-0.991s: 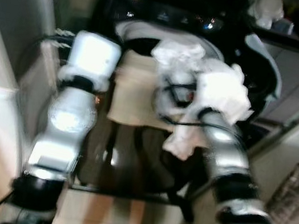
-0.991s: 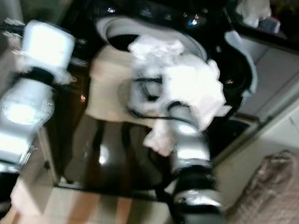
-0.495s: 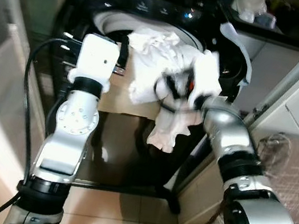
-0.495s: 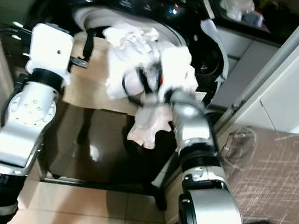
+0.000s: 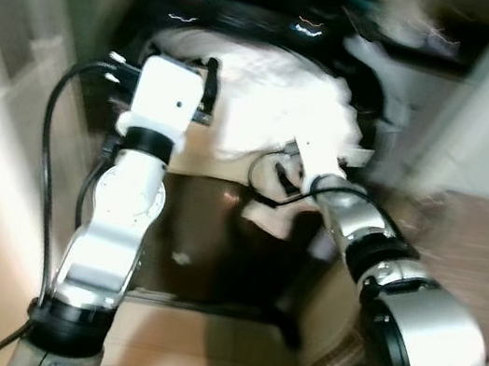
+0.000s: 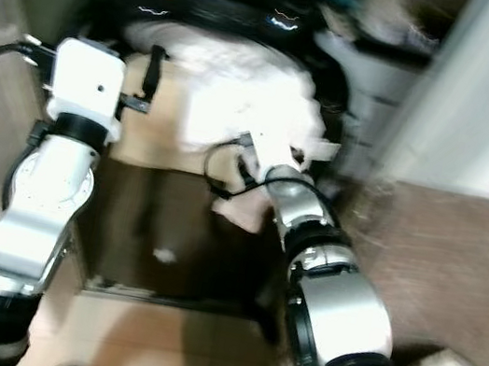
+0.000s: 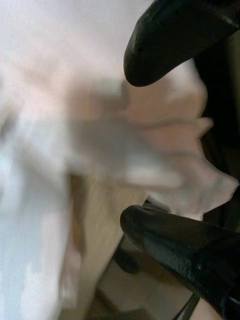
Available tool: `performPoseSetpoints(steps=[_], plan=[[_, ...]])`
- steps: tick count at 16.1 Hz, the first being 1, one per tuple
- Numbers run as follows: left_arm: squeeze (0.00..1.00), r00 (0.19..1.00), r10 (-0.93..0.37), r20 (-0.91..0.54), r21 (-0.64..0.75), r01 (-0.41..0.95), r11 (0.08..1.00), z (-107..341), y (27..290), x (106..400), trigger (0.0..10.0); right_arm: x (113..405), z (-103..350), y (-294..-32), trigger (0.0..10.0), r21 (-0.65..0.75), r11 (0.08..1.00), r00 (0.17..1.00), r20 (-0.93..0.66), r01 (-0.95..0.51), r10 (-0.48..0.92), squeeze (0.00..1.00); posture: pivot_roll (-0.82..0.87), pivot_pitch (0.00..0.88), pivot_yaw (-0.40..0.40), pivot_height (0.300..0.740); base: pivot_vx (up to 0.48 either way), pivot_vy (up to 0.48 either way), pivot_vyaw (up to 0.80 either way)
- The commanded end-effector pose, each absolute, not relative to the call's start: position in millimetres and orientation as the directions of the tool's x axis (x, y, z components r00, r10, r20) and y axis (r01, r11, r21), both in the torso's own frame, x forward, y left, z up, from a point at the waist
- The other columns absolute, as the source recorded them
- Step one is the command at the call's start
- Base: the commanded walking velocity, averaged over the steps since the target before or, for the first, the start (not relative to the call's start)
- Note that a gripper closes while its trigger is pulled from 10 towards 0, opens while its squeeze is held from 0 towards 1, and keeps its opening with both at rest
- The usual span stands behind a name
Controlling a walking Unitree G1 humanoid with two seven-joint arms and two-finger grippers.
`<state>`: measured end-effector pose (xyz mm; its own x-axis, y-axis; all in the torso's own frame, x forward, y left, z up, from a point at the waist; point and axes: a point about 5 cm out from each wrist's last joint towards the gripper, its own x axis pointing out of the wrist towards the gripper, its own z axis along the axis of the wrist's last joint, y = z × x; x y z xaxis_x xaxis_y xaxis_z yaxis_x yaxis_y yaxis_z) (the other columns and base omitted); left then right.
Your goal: Clothes washing
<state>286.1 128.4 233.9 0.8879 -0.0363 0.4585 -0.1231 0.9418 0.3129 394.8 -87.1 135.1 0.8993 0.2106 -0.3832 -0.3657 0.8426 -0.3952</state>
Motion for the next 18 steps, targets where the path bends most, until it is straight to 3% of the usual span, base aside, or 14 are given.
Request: performPoseSetpoints(steps=[1,3,6,7,9,11,12,14,18], plan=[[0.00,0.896,-0.065,0.439,0.335,-0.097,0.937,233,123,286,10.0,397,139,-87,10.0,-0.467,0.810,0.911,-0.367,-0.355,0.188,0.00,0.20,0.098,-0.086,0.740,0.000,0.000,0.00],[0.00,0.901,-0.051,0.430,0.336,-0.107,0.936,230,126,275,10.0,402,156,-78,10.0,-0.559,0.775,0.951,-0.253,-0.294,0.177,0.00,0.25,0.130,-0.096,0.740,0.000,0.000,0.00],[0.00,0.909,-0.036,0.416,0.349,-0.123,0.929,227,128,269,10.0,410,193,-65,10.0,-0.507,0.844,0.984,-0.075,-0.175,0.159,0.00,0.27,0.144,-0.103,0.740,0.000,0.000,0.00],[0.00,0.908,-0.031,0.417,0.356,-0.132,0.925,227,128,269,10.0,412,200,-63,10.0,-0.442,0.882,0.986,-0.053,-0.165,0.158,0.00,0.27,0.138,-0.112,0.740,0.000,0.000,0.00],[0.00,0.899,-0.018,0.437,0.341,-0.147,0.929,231,128,274,10.0,415,228,-65,10.0,-0.166,0.978,0.985,0.091,-0.129,0.146,0.00,0.23,0.103,-0.129,0.740,0.000,0.000,0.00],[0.00,0.881,-0.033,0.472,0.302,-0.126,0.945,239,130,276,10.0,414,235,-72,10.0,-0.036,0.992,0.975,0.181,-0.124,0.129,0.00,0.20,0.081,-0.125,0.740,0.167,0.000,0.00],[0.00,0.870,-0.045,0.491,0.310,-0.126,0.942,244,131,279,10.0,410,244,-75,10.0,-0.001,0.991,0.945,0.301,-0.137,0.131,0.00,0.17,0.066,-0.116,0.740,0.401,0.266,0.00],[0.00,0.871,-0.067,0.488,0.325,-0.110,0.939,246,130,289,10.0,396,227,-83,10.0,0.013,0.984,0.916,0.367,-0.179,0.162,0.00,0.13,0.041,-0.094,0.740,0.398,0.268,0.00],[0.00,0.891,-0.129,0.435,0.360,-0.040,0.932,242,127,304,10.0,379,193,-106,10.0,-0.011,0.988,0.923,0.355,-0.155,0.149,0.00,0.07,0.011,-0.039,0.740,0.408,0.201,0.00]])
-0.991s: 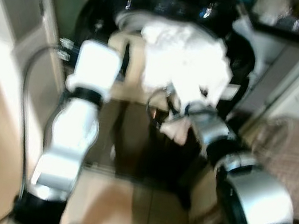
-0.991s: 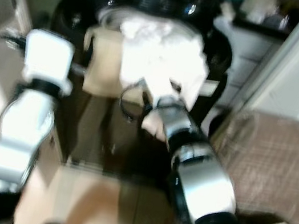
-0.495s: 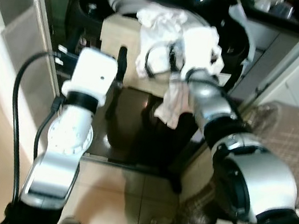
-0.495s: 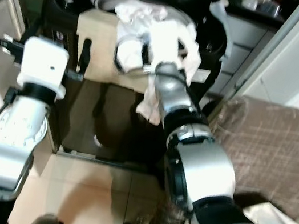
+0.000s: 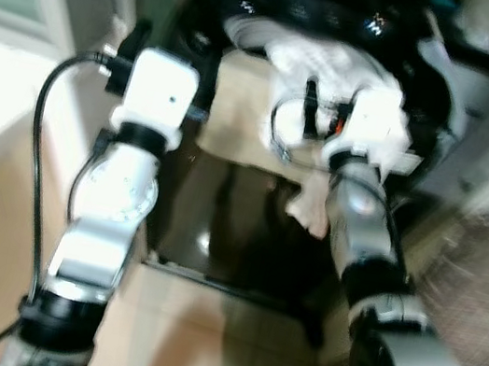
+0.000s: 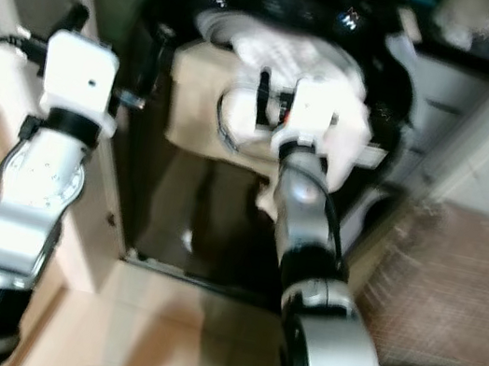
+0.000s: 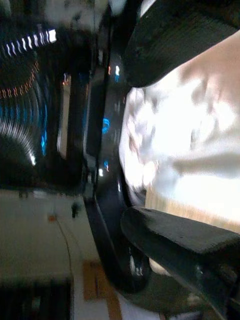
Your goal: Clothes washing
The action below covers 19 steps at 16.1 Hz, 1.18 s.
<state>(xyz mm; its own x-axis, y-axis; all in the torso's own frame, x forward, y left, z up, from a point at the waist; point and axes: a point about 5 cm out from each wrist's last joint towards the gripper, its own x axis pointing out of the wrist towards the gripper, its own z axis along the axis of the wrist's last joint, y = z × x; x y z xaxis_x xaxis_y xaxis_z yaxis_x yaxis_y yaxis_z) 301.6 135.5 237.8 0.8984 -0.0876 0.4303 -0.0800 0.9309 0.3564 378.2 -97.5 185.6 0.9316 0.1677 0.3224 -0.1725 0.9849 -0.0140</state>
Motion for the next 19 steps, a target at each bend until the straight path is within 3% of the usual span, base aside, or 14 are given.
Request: performPoseSetpoints(steps=[1,6,9,13,18,19], plan=[[0.00,0.889,-0.142,0.436,0.366,-0.031,0.930,243,125,305,10.0,378,192,-108,10.0,-0.006,0.989,0.924,0.355,-0.150,0.142,0.00,0.07,0.007,-0.034,0.740,0.446,0.000,0.00],[0.00,0.785,-0.183,0.592,0.397,-0.086,0.914,271,121,299,10.0,367,245,-107,10.0,-0.089,0.987,0.817,0.553,-0.136,0.163,0.00,0.07,0.000,-0.034,0.740,0.450,0.000,0.00],[0.00,0.783,-0.216,0.583,0.411,-0.055,0.910,271,116,301,10.0,366,248,-109,10.0,-0.092,0.987,0.811,0.563,-0.135,0.163,0.00,0.07,0.000,-0.037,0.740,0.467,0.000,0.00],[0.00,0.793,-0.273,0.544,0.454,-0.006,0.891,263,108,303,10.0,365,213,-120,10.0,-0.070,0.992,0.894,0.430,-0.108,0.128,0.00,0.07,0.000,-0.040,0.740,0.480,0.000,0.00],[0.00,0.812,-0.209,0.545,0.393,-0.027,0.919,264,117,306,10.0,369,190,-135,10.0,-0.069,0.993,0.961,0.251,-0.100,0.114,0.00,0.06,0.011,-0.037,0.740,0.000,0.000,-0.24],[0.00,0.820,-0.202,0.536,0.391,-0.029,0.920,262,117,306,10.0,369,188,-135,10.0,-0.137,0.985,0.968,0.211,-0.106,0.134,0.00,0.06,0.018,-0.036,0.740,0.000,0.000,0.00]])
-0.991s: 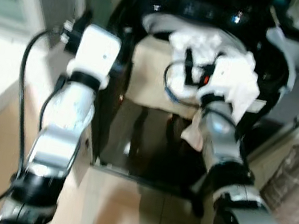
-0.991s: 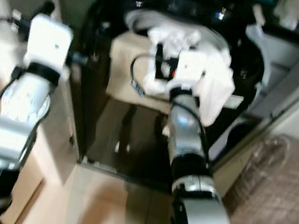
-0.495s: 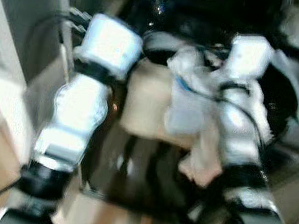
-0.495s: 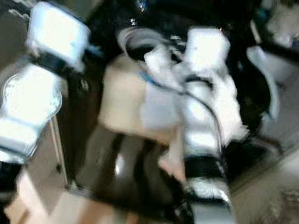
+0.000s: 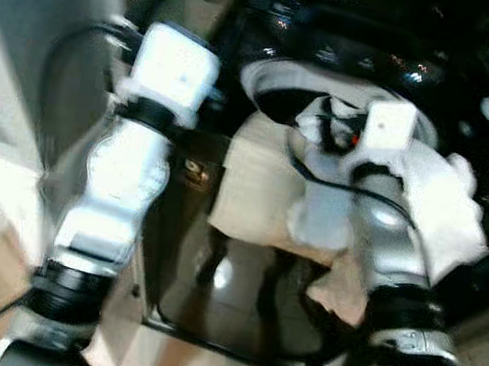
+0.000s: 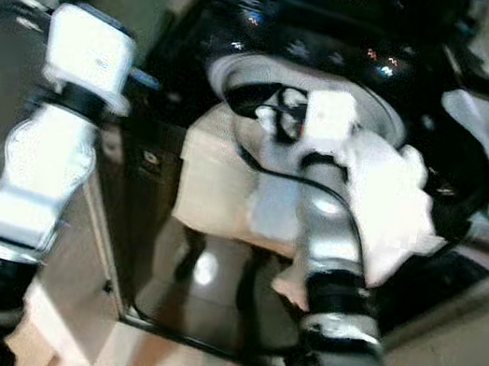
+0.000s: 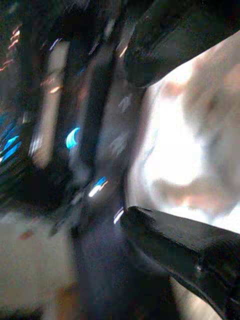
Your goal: Clothes washing
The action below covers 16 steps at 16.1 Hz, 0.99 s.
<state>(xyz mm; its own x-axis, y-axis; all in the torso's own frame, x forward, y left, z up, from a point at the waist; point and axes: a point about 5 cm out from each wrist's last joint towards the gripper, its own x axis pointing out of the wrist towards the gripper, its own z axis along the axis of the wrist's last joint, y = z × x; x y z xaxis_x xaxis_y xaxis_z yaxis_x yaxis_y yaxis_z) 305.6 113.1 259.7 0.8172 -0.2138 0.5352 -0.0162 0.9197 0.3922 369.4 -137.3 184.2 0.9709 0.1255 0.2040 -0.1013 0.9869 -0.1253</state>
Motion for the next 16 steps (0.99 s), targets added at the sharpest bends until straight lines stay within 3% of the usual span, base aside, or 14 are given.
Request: performPoseSetpoints(steps=[1,2,3,5,11,13,16], plan=[[0.00,0.824,-0.197,0.531,0.387,-0.029,0.921,261,118,306,10.0,369,189,-136,10.0,-0.125,0.987,0.971,0.205,-0.101,0.126,0.00,0.06,0.018,-0.036,0.740,0.000,0.000,0.00],[0.00,0.830,-0.192,0.524,0.383,-0.028,0.923,259,120,306,10.0,371,190,-139,10.0,-0.071,0.993,0.976,0.189,-0.099,0.110,0.00,0.06,0.018,-0.036,0.740,0.000,0.000,0.00],[0.00,0.847,-0.168,0.505,0.355,-0.026,0.935,257,123,308,10.0,376,177,-144,10.0,-0.003,0.997,0.995,0.064,-0.075,0.075,0.00,0.06,0.019,-0.039,0.740,0.000,0.000,0.00],[0.00,0.857,-0.152,0.492,0.346,-0.033,0.937,256,125,310,10.0,378,141,-154,10.0,-0.005,1.000,0.978,-0.206,-0.018,0.016,0.00,0.07,0.021,-0.043,0.740,0.000,0.000,0.00],[0.00,0.861,-0.147,0.487,0.339,-0.032,0.940,257,127,305,10.0,382,129,-153,10.0,0.014,1.000,0.913,-0.408,-0.016,0.020,0.00,0.11,0.023,-0.060,0.740,0.000,0.000,0.00],[0.00,0.863,-0.146,0.484,0.331,-0.026,0.943,256,125,306,10.0,388,121,-150,10.0,-0.036,0.999,0.899,-0.438,-0.020,0.002,0.00,0.11,0.023,-0.053,0.740,0.000,0.000,0.00],[0.00,0.862,-0.170,0.477,0.330,0.004,0.944,254,115,304,10.0,388,113,-137,10.0,-0.239,0.964,0.893,-0.450,-0.115,-0.004,0.00,0.12,0.040,-0.053,0.740,0.000,0.000,0.00]])
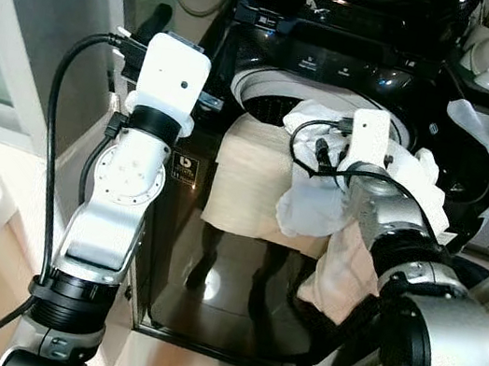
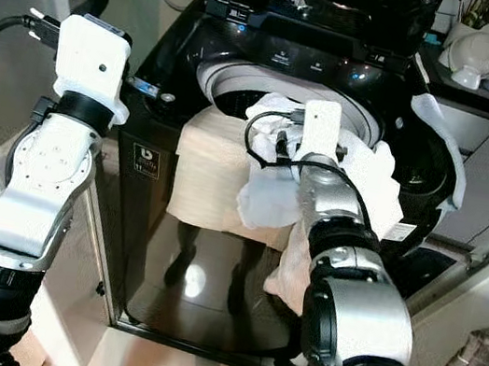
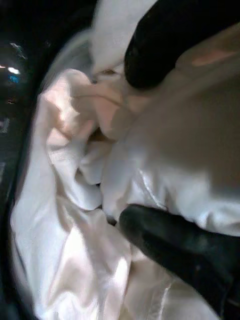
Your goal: Clothes washing
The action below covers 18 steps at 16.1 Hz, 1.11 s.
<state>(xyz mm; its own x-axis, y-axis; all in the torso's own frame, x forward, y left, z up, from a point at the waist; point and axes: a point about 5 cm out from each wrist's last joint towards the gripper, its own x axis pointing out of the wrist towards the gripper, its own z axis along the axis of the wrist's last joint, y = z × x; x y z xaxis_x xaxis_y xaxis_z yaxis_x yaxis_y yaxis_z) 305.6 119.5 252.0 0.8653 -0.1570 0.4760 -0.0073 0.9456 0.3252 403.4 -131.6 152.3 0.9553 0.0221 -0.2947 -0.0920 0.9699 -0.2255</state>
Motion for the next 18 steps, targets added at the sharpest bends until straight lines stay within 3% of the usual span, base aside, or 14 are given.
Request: performPoseSetpoints(steps=[1,2,3,5,7,11,15,16,18], plan=[[0.00,0.865,-0.172,0.471,0.330,0.009,0.944,252,113,303,10.0,393,123,-128,10.0,-0.422,0.888,0.931,-0.366,-0.182,0.017,0.00,0.13,0.047,-0.061,0.740,0.000,0.000,0.00],[0.00,0.868,-0.170,0.466,0.328,0.009,0.944,250,112,302,10.0,399,141,-122,10.0,-0.567,0.805,0.968,-0.247,-0.178,0.040,0.00,0.13,0.049,-0.064,0.740,0.000,0.000,0.00],[0.00,0.869,-0.168,0.465,0.328,0.007,0.945,250,112,302,10.0,403,150,-119,10.0,-0.603,0.783,0.980,-0.192,-0.156,0.047,0.00,0.14,0.053,-0.068,0.740,0.000,0.000,0.00],[0.00,0.872,-0.158,0.462,0.328,-0.003,0.945,249,112,301,10.0,413,186,-118,10.0,-0.486,0.874,0.999,-0.032,-0.020,0.005,0.00,0.14,0.059,-0.075,0.740,0.000,0.000,0.00],[0.00,0.874,-0.140,0.465,0.323,-0.020,0.946,249,115,300,10.0,418,212,-120,10.0,-0.245,0.969,0.999,0.051,0.017,-0.004,0.00,0.13,0.060,-0.083,0.740,0.000,0.000,0.00],[0.00,0.871,-0.155,0.466,0.330,-0.009,0.944,249,116,301,10.0,414,207,-143,10.0,-0.006,0.999,0.995,0.086,0.053,-0.052,0.00,0.09,0.044,-0.068,0.740,0.000,0.000,0.00],[0.00,0.867,-0.185,0.463,0.343,0.017,0.939,249,115,303,10.0,393,194,-171,10.0,0.017,0.986,0.975,0.151,0.163,-0.164,0.00,0.05,0.025,-0.042,0.740,0.000,0.000,0.00],[0.00,0.865,-0.200,0.460,0.351,0.030,0.936,249,114,304,10.0,381,202,-176,10.0,0.031,0.990,0.964,0.224,0.140,-0.144,0.00,0.04,0.021,-0.037,0.740,0.000,0.000,0.00],[0.00,0.860,-0.213,0.464,0.357,0.039,0.933,250,113,305,10.0,361,212,-172,10.0,0.016,0.996,0.936,0.343,-0.088,0.077,0.00,0.03,0.015,-0.024,0.740,0.000,0.000,0.00]])
